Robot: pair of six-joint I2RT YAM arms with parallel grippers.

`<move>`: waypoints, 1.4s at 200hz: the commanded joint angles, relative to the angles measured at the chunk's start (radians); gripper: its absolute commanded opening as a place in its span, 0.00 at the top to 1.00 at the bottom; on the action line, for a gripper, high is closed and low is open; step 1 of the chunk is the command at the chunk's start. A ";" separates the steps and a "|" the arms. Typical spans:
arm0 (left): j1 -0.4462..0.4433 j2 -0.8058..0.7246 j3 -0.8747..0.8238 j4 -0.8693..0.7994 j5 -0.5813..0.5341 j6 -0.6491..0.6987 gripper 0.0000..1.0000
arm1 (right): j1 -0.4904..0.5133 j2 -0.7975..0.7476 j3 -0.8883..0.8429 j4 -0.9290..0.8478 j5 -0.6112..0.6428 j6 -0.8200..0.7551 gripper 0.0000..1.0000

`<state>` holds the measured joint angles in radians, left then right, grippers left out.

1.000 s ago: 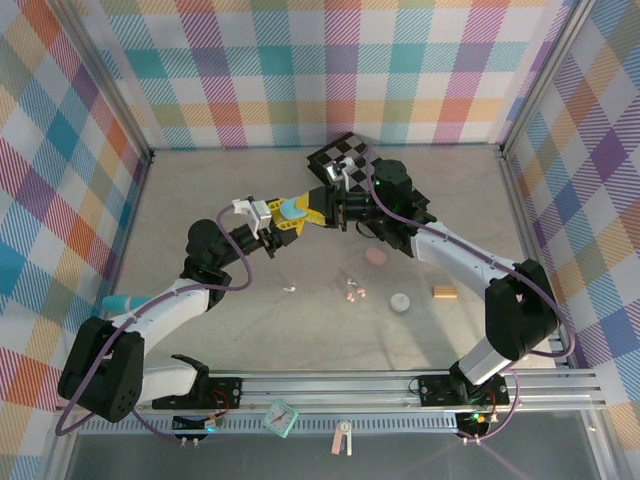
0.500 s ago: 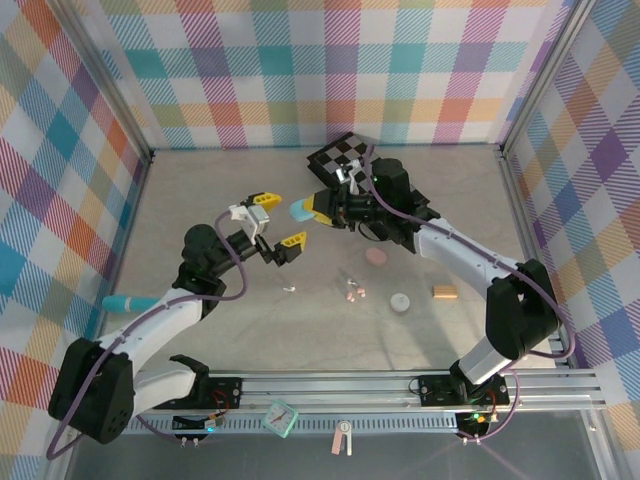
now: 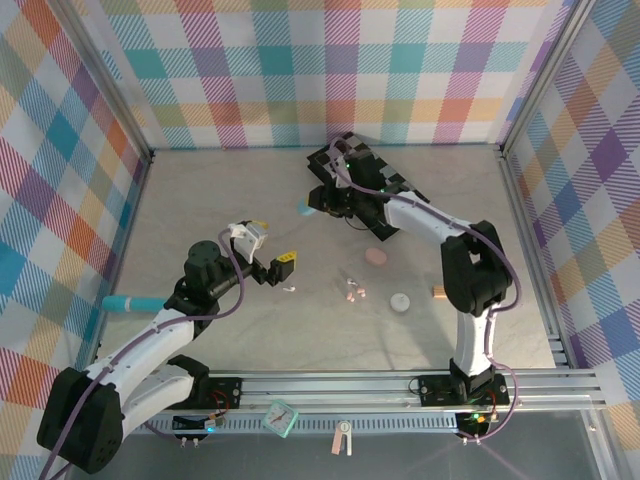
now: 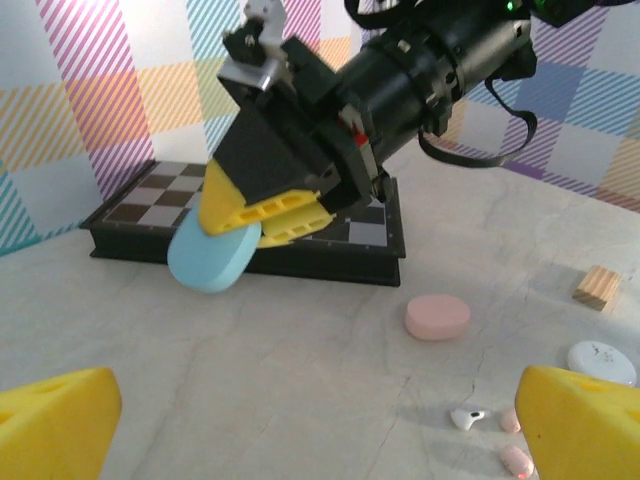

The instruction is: Insert the wireless bluetooth earbuds into the charging case

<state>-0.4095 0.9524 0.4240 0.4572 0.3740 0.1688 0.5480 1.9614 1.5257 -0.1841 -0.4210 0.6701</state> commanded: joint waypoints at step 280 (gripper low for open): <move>-0.011 0.078 -0.015 0.164 0.080 -0.054 0.00 | -0.064 -0.217 -0.229 -0.142 0.302 -0.821 0.09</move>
<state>-0.4122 1.0195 0.4210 0.5117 0.3965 0.1192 0.5323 1.8484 1.4532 -0.3618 -0.1295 0.1226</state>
